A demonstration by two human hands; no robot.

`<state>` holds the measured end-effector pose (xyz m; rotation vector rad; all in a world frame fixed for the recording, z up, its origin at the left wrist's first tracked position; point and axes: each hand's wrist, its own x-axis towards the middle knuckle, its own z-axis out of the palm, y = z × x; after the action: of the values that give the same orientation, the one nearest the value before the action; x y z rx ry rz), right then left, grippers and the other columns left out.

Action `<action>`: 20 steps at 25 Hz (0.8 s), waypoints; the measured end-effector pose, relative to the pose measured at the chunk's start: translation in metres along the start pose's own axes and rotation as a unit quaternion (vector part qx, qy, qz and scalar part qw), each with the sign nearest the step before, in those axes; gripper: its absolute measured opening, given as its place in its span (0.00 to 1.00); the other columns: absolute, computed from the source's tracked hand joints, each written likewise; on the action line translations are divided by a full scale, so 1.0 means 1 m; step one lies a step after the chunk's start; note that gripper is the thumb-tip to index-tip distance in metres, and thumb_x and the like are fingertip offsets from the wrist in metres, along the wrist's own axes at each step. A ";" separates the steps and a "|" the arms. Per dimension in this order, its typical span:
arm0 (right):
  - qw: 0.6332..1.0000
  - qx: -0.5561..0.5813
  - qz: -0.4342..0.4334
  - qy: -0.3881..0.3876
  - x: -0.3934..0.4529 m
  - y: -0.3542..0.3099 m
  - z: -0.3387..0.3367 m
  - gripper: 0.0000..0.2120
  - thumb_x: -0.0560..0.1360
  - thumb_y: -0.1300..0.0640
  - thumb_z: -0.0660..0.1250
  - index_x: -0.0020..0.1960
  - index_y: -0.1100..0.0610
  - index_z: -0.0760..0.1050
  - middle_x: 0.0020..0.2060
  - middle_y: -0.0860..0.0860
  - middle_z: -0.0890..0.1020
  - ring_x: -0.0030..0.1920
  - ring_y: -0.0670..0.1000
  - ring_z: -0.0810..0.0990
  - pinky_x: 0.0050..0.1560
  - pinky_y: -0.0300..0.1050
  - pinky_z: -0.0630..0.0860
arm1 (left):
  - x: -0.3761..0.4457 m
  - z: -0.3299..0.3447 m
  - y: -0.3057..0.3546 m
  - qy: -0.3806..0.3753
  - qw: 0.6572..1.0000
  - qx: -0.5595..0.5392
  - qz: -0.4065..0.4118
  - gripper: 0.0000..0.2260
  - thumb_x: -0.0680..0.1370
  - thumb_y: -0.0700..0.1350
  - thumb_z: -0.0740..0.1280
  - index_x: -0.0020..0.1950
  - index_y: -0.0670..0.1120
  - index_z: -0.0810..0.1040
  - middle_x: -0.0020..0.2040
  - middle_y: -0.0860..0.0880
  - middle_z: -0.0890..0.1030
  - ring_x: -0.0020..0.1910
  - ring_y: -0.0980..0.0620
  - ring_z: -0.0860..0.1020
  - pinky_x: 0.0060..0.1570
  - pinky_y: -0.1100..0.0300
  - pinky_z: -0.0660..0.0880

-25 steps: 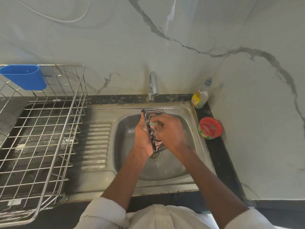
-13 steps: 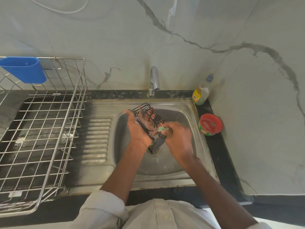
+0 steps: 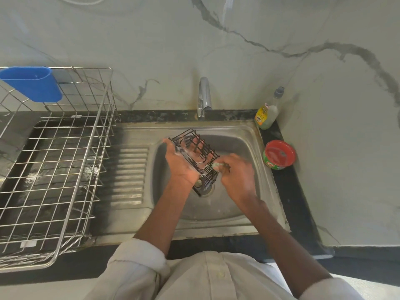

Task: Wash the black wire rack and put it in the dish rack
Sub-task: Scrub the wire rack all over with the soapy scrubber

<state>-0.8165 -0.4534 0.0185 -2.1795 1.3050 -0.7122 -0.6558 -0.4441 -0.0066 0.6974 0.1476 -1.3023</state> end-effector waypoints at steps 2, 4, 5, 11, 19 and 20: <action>0.999 0.021 0.008 0.027 0.000 -0.003 0.005 0.08 0.75 0.66 0.74 0.49 0.54 0.86 0.45 0.46 0.85 0.43 0.40 0.78 0.46 0.26 0.72 | 0.001 0.003 -0.004 0.046 0.999 0.001 0.017 0.31 0.81 0.74 0.55 0.54 0.48 0.81 0.52 0.42 0.83 0.48 0.42 0.83 0.51 0.43 0.83; 0.997 0.033 -0.046 0.054 -0.005 -0.012 0.015 0.08 0.74 0.69 0.74 0.48 0.58 0.85 0.45 0.49 0.85 0.43 0.38 0.76 0.45 0.22 0.70 | -0.002 0.009 -0.002 0.066 0.997 -0.021 0.025 0.27 0.83 0.71 0.56 0.53 0.48 0.78 0.53 0.41 0.82 0.47 0.42 0.83 0.49 0.46 0.83; 0.995 0.036 -0.056 0.075 -0.005 -0.012 0.016 0.07 0.75 0.69 0.73 0.48 0.59 0.85 0.45 0.50 0.85 0.42 0.38 0.77 0.44 0.25 0.74 | -0.001 0.010 -0.003 0.080 0.996 -0.034 0.020 0.27 0.83 0.71 0.56 0.54 0.48 0.78 0.55 0.40 0.82 0.50 0.41 0.83 0.54 0.44 0.81; 0.988 0.150 -0.001 0.035 -0.008 -0.020 0.015 0.12 0.74 0.71 0.73 0.49 0.56 0.85 0.46 0.41 0.84 0.46 0.37 0.82 0.46 0.32 0.79 | 0.003 0.003 -0.001 0.138 0.976 -0.167 0.026 0.31 0.85 0.68 0.55 0.73 0.45 0.74 0.68 0.36 0.78 0.67 0.36 0.78 0.64 0.30 0.75; 0.980 0.185 0.075 0.017 -0.022 -0.015 0.023 0.13 0.74 0.73 0.72 0.46 0.56 0.85 0.41 0.39 0.85 0.44 0.41 0.85 0.43 0.35 0.80 | 0.000 -0.003 0.006 0.160 0.960 -0.228 0.011 0.29 0.85 0.65 0.54 0.70 0.43 0.73 0.64 0.36 0.77 0.66 0.35 0.77 0.54 0.27 0.76; 0.979 0.194 0.061 0.015 -0.022 -0.016 0.023 0.13 0.74 0.74 0.72 0.46 0.57 0.85 0.42 0.41 0.85 0.45 0.40 0.84 0.44 0.35 0.80 | 0.001 -0.003 0.007 0.160 0.960 -0.230 0.012 0.29 0.85 0.65 0.54 0.69 0.43 0.73 0.64 0.36 0.76 0.65 0.35 0.77 0.54 0.27 0.76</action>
<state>-0.7997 -0.4236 0.0079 -1.7690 1.1866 -0.8718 -0.6483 -0.4426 -0.0065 0.4997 0.6815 -1.0693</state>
